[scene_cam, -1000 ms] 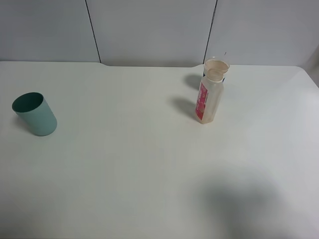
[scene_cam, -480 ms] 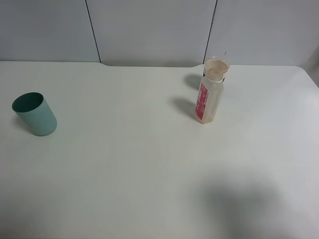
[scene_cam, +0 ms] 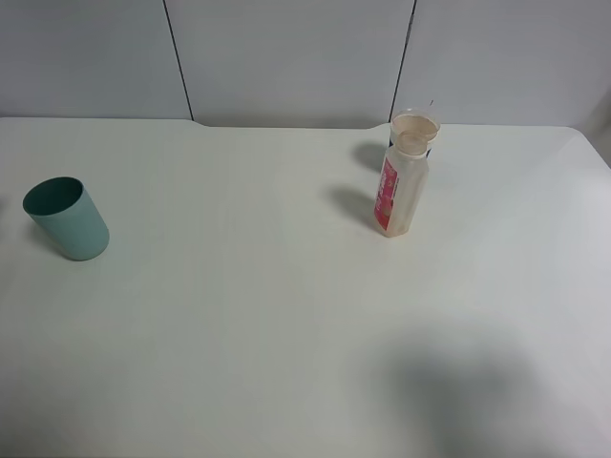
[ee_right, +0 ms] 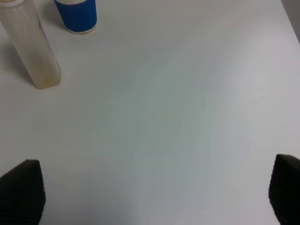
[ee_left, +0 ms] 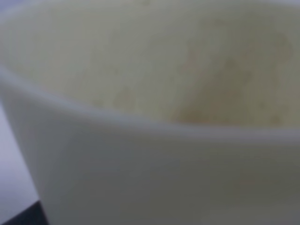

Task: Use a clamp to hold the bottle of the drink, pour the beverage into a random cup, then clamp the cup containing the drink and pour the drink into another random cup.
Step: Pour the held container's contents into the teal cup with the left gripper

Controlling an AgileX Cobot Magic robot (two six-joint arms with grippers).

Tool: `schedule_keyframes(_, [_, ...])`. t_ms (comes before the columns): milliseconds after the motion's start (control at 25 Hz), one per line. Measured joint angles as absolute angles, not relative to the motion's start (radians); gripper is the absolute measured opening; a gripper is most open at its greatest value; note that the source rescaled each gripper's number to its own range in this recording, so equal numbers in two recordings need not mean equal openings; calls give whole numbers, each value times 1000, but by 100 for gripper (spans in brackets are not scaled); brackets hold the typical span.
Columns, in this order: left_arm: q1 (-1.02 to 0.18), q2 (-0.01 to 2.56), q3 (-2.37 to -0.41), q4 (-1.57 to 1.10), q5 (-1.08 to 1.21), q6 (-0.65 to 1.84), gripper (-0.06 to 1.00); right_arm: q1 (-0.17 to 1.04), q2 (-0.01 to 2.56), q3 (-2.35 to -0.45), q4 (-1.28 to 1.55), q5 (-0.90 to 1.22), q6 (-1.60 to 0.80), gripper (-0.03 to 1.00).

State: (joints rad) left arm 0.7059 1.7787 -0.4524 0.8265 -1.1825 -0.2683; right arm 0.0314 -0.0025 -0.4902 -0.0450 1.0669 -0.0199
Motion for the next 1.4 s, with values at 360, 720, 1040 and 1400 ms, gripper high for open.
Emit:
schedule_keyframes(360, [706,1865,-452,838,-1183,-209,2,31,-2,-490,-45,1067,-20,91])
schedule_keyframes(720, [706,1871,-452,843,-1185,-109,2,31,-2,-490,-45,1067,-20,91])
schedule_keyframes(1040, [706,1871,-452,875,-1187,-30,2,31,-2,-490,-45,1067,-20,91])
schedule_keyframes(1400, [706,1871,-452,864,-1187,59,2,31,-2,-490,-45,1067,-20,91])
